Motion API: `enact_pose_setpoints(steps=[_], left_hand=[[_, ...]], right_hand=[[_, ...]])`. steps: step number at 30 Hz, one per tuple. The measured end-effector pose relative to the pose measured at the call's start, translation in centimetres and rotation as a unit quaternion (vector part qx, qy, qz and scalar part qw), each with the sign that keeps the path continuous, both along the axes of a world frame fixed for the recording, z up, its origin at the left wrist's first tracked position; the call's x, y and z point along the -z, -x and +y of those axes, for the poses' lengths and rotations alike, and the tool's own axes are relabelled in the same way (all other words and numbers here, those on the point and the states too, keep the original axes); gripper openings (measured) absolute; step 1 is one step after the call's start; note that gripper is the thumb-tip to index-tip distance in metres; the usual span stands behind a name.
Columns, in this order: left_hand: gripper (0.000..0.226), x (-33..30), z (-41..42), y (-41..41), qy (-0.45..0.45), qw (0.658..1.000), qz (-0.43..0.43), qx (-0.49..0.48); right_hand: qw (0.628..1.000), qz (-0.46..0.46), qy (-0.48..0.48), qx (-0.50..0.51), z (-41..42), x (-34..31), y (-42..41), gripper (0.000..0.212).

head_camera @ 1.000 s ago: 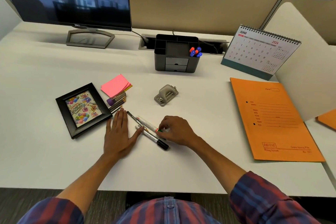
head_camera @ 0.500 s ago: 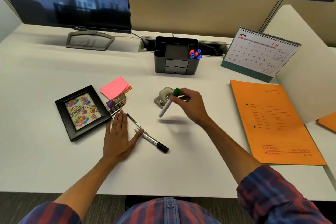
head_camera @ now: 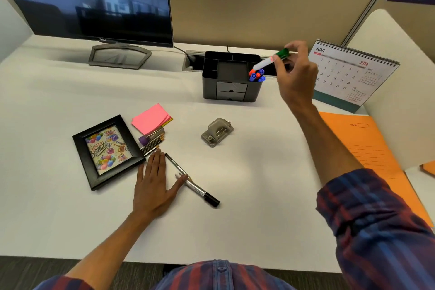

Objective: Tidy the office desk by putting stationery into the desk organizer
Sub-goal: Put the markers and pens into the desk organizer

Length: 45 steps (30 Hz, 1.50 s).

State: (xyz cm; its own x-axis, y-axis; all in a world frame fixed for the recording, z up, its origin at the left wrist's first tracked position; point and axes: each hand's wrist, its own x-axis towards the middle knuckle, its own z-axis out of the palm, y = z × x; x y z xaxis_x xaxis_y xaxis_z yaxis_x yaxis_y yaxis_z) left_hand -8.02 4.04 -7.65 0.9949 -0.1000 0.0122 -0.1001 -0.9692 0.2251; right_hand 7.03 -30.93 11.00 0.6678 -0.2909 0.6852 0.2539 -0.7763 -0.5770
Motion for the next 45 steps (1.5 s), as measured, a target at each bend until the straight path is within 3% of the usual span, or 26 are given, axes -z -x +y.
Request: enact_pose_setpoints(steps=[8, 20, 29, 37, 45], left_hand=[[0.094, 0.0, 0.0, -0.1, 0.001, 1.0, 0.005, 0.002], [0.094, -0.1, -0.1, 0.0, 0.002, 1.0, 0.005, 0.002], [0.094, -0.3, -0.1, 0.0, 0.001, 1.0, 0.008, 0.001], [0.094, -0.3, -0.1, 0.0, 0.003, 1.0, 0.007, 0.001], [0.095, -0.2, -0.1, 0.1, 0.005, 1.0, 0.009, -0.002]], right_hand=[[0.992, 0.065, 0.105, 0.04, -0.9, 0.4, -4.7, 0.032], [0.962, 0.217, 0.164, 0.033, 0.0, 3.0, -7.4, 0.029], [0.954, 0.211, 0.208, 0.044, 0.7, 2.6, -8.3, 0.032], [0.967, 0.186, 0.176, 0.0, 0.6, 1.5, -8.8, 0.026], [0.949, 0.267, 0.167, 0.005, 0.4, 3.4, -8.4, 0.019]])
